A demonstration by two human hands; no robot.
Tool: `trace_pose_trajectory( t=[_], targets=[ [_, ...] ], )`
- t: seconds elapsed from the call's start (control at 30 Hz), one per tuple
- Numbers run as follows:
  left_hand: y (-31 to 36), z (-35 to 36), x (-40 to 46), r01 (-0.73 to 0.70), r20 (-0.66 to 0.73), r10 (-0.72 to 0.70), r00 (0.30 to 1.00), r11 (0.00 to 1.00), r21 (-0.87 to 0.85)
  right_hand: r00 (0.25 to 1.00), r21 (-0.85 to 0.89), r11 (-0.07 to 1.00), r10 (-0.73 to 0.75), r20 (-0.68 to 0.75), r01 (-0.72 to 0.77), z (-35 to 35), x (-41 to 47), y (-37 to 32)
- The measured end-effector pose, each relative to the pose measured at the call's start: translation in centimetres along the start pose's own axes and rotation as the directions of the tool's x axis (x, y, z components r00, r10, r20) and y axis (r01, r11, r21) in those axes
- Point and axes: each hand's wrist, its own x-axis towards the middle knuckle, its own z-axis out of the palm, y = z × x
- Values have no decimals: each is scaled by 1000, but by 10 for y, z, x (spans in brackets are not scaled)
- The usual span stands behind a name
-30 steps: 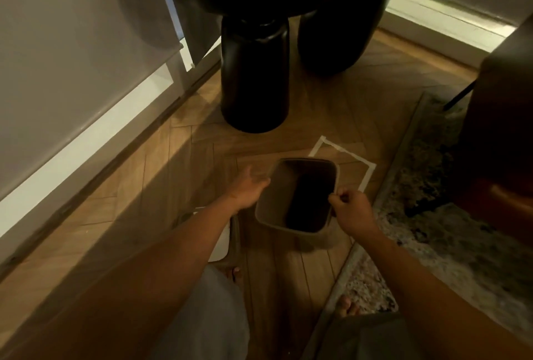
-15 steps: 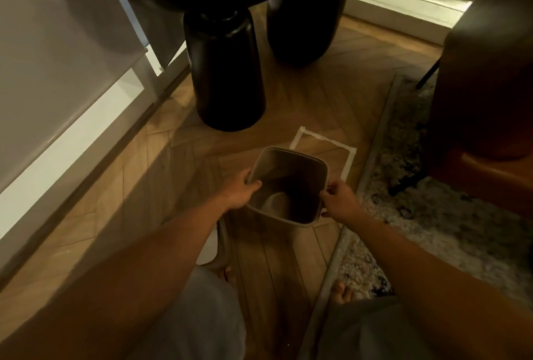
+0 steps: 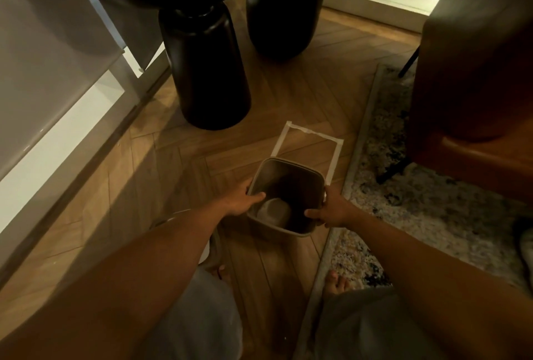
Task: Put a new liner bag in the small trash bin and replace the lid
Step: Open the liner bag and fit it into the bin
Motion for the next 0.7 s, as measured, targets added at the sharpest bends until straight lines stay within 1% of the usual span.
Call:
trace_pose_trajectory(
  t=[0.07,0.1,0.2,0.3,0.37,0.43,0.5,0.53,0.6,0.63,0.67,0.7],
  targets=[
    [1,3,0,8,27,-8,1000,1000,-8,999,-4,1000,-29,16,29,-4,-3,3],
    [1,4,0,10,29,-10,1000,1000,-10,999,-10,1000,-20,28,20,-5,-3,3],
    [3,5,0,9,39,-8,999,1000,-23,997,-72,996,50,61,-46,-8,-5,2],
    [4,5,-2,21,80,-16,997,997,-68,994,-117,991,72,86,-62,-9,-6,1],
    [3,5,-2,31,95,-26,995,998,-56,989,-156,984,102,109,-84,-9,-5,0],
    [2,6,-2,39,104,-34,994,998,-44,976,-215,966,171,132,-140,-8,-4,-2],
    [1,6,-2,42,108,-39,993,999,-30,968,-312,935,217,128,-168,-7,-1,-6],
    [2,5,-2,46,105,-43,994,999,-27,966,-394,904,228,121,-164,-8,1,-9],
    [3,2,-3,61,72,-59,996,998,-24,959,-583,796,265,96,-161,-11,5,-18],
    [2,0,-3,72,42,-71,997,997,-21,959,-640,751,273,78,-162,-12,6,-24],
    [2,-4,-4,84,11,-83,996,996,-15,962,-658,736,266,61,-162,-12,8,-31],
    [0,-8,-5,91,-16,-91,996,996,-2,969,-647,746,243,45,-157,-11,10,-39]
  ],
)
